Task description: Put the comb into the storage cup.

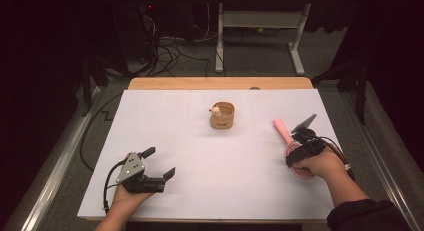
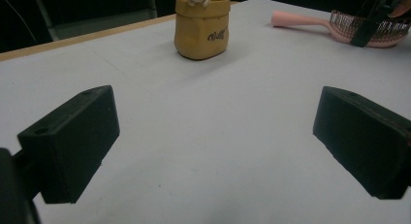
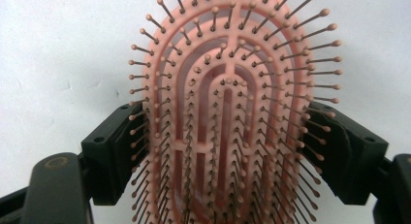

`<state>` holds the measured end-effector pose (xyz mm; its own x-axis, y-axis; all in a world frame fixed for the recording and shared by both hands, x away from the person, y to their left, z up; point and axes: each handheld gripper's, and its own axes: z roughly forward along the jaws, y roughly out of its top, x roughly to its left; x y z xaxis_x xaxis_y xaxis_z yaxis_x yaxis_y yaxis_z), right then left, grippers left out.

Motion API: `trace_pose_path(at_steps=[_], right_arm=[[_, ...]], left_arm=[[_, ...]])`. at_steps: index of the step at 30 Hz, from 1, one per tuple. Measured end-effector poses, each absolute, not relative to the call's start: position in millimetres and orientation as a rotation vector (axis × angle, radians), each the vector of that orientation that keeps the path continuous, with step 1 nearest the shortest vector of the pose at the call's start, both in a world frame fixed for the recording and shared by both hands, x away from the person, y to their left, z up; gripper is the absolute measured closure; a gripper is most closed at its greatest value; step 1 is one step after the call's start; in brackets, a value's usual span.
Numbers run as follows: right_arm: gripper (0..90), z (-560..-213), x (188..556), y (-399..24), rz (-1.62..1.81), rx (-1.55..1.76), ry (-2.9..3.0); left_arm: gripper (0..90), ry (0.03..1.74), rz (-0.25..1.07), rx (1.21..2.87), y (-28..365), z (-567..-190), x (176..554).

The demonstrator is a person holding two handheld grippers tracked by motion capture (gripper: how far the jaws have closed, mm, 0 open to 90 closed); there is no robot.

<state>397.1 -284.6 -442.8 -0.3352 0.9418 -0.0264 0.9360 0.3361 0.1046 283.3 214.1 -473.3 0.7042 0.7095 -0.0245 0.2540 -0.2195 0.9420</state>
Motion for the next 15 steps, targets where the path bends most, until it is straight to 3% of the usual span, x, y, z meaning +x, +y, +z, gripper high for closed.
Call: trace_pose_path(at_steps=[15], right_arm=[[20.8, -439.7, 393.1, -284.3, 0.174, 1.718, 2.502]], left_arm=[[3.6, 0.767, 0.510, 1.785, 215.1, -473.0, 283.5]])
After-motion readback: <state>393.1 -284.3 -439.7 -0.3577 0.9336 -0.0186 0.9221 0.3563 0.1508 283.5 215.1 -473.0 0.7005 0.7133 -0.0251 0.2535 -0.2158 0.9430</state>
